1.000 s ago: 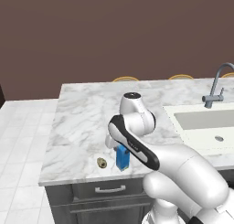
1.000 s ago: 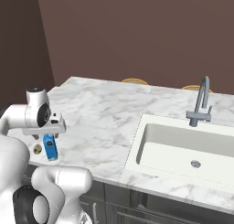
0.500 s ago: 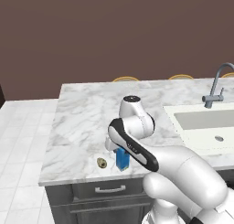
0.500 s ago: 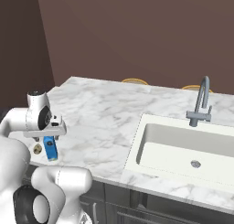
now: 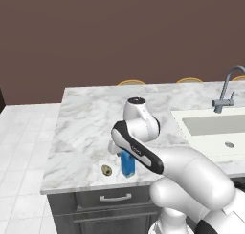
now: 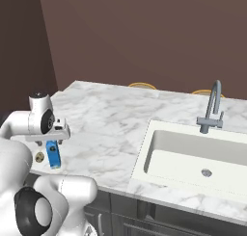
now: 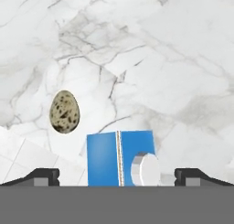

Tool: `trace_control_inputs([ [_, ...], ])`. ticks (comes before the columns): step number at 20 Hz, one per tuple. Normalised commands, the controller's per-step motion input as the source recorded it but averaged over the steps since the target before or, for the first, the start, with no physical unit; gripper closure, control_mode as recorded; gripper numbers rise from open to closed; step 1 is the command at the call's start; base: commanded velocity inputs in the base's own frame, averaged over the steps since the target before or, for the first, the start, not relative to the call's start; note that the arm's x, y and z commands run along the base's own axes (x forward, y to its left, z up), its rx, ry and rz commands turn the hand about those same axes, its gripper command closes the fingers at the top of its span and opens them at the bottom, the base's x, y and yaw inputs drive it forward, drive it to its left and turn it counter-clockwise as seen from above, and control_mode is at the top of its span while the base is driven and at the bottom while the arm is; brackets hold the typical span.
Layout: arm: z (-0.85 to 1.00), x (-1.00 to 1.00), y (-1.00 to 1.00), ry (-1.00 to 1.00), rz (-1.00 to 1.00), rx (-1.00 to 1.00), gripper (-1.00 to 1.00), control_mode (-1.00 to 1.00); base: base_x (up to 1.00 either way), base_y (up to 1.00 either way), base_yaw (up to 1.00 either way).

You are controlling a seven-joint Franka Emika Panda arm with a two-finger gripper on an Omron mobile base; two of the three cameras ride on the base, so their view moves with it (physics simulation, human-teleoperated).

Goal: Gather the eggs and milk located in the vicinity of the sink area and place them right next to the bowl.

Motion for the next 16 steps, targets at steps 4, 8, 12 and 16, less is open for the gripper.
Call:
trace_control_inputs([
  [4, 0.0, 0.0, 0.0, 0.0, 0.0, 0.0, -1.0, -1.0, 0.0, 0.0, 0.0],
  [8, 0.0, 0.0, 0.0, 0.01, 0.0, 0.0, -1.0, -1.0, 0.0, 0.0, 0.0],
  [12, 0.0, 0.0, 0.0, 0.01, 0.0, 0.0, -1.0, -1.0, 0.0, 0.0, 0.0],
  [16, -0.1, -0.01, 0.0, 0.01, 0.0, 0.0, -1.0, -1.0, 0.0, 0.0, 0.0],
])
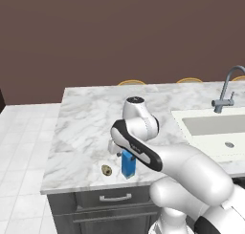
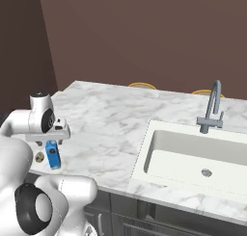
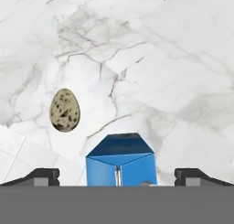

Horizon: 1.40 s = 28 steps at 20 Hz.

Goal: Gather the eggs and milk located in the vicinity of the sink area and place them right next to the bowl.

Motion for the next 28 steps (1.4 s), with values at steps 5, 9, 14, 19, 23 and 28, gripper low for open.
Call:
trace_control_inputs([
  [5, -0.21, 0.0, 0.0, 0.01, 0.0, 0.0, -1.0, -1.0, 0.0, 0.0, 0.0],
  [9, -0.15, -0.09, 0.0, 0.03, 0.0, 0.0, -1.0, -1.0, 0.0, 0.0, 0.0],
  [14, -0.01, 0.0, 0.0, 0.0, 0.0, 0.0, -1.0, -1.0, 0.0, 0.0, 0.0],
  [19, 0.0, 0.0, 0.0, 0.0, 0.0, 0.0, 1.0, -1.0, 0.0, 0.0, 0.0],
  [23, 0.0, 0.0, 0.0, 0.0, 0.0, 0.0, 1.0, -1.0, 0.0, 0.0, 0.0],
  [28, 0.0, 0.0, 0.0, 0.0, 0.0, 0.0, 1.0, -1.0, 0.0, 0.0, 0.0],
])
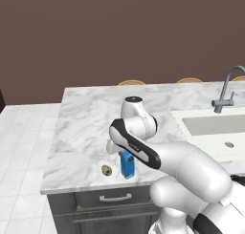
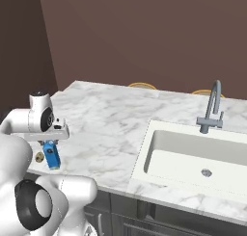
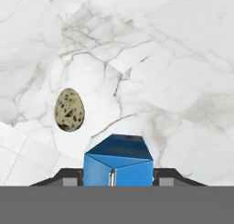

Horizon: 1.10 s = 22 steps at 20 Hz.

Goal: Gather the eggs and milk located in the vicinity of the sink area and place them right next to the bowl.

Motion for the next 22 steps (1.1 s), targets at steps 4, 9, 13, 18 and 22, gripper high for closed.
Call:
trace_control_inputs([
  [4, 0.0, 0.0, 0.0, 0.0, -0.01, 0.0, 1.0, -1.0, 0.0, 0.0, 0.0],
  [9, 0.31, -0.14, -0.05, 0.0, -0.01, 0.0, 1.0, -1.0, 0.0, 0.0, 0.0],
  [13, 0.95, -0.19, -0.3, 0.0, -0.01, 0.0, 1.0, -1.0, 0.0, 0.0, 0.0],
  [18, 1.0, -0.21, -0.45, 0.0, 0.0, 0.0, 1.0, -1.0, 0.0, 0.0, 0.0],
  [22, 0.96, -0.19, -0.65, 0.0, 0.0, 0.0, 1.0, -1.0, 0.0, 0.0, 0.0],
])
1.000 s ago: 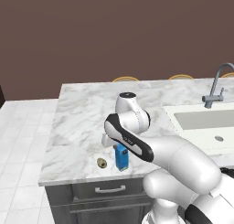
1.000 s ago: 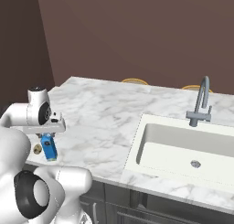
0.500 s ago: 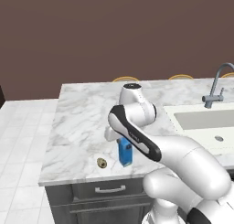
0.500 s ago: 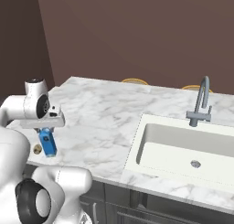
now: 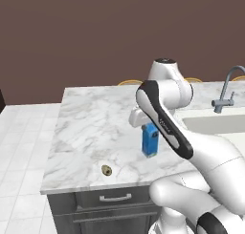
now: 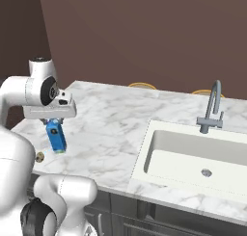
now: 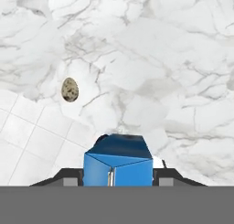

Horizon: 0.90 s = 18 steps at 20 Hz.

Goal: Gather the eggs and milk located in the vicinity of the sink area and place them right next to the bowl.

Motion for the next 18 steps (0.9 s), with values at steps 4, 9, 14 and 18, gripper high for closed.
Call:
trace_control_inputs([
  [4, 0.72, -0.1, -0.79, 0.0, 0.0, 0.0, 1.0, -1.0, 0.0, 0.0, 0.0],
  [9, 0.38, -0.08, -0.94, 0.0, 0.0, 0.0, 1.0, -1.0, 0.0, 0.0, 0.0],
  [14, 0.0, -0.18, -0.95, -0.01, 0.0, 0.0, 1.0, -1.0, 0.0, 0.0, 0.0],
  [18, -0.05, -0.46, -0.57, -0.14, 0.0, 0.0, 1.0, -1.0, 0.0, 0.0, 0.0],
])
